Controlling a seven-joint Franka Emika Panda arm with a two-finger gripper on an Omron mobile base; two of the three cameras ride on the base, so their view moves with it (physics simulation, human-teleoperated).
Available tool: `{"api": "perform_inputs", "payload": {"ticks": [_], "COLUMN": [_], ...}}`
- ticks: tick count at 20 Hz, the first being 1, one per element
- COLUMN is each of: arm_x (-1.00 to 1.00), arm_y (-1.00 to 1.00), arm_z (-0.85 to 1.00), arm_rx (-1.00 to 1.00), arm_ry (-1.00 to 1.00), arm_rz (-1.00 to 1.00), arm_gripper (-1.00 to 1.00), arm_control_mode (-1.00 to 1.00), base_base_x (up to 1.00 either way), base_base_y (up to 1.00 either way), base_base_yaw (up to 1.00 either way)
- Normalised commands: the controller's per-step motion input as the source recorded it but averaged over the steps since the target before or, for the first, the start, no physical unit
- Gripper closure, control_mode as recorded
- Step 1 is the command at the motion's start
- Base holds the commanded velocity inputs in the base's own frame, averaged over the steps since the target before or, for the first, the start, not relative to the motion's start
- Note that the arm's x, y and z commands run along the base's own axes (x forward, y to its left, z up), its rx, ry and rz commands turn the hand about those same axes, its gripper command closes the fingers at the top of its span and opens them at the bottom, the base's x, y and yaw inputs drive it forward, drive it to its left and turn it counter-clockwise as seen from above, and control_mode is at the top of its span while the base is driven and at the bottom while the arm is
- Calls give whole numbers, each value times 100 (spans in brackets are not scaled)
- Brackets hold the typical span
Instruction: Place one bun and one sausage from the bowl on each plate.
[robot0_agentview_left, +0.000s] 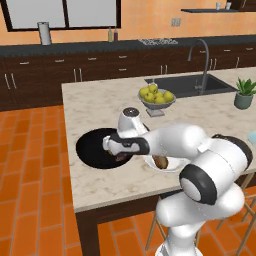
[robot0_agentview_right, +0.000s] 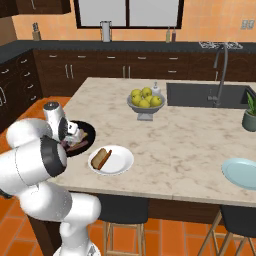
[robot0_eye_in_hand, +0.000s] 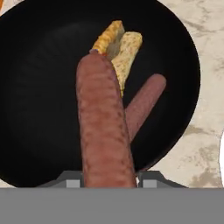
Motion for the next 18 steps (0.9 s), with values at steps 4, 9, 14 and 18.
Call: {"api": "perform_inputs", "payload": {"ticks": [4, 9, 14, 18], "arm_x": [-1, -10, -14, -4], "arm_y": [-100, -100, -100, -100], "arm_z": [41, 14, 0, -1], "arm_rx": [1, 3, 1, 3], "arm_ry": [7, 11, 12, 11], "arm_rz": [-26, -30, -21, 4], "arm_gripper": [100, 100, 100, 100], "arm_control_mode": [-100, -100, -100, -100], "base_base_x": [0, 0, 0, 0], "base_base_y": [0, 0, 0, 0], "base_base_yaw": [0, 0, 0, 0]}}
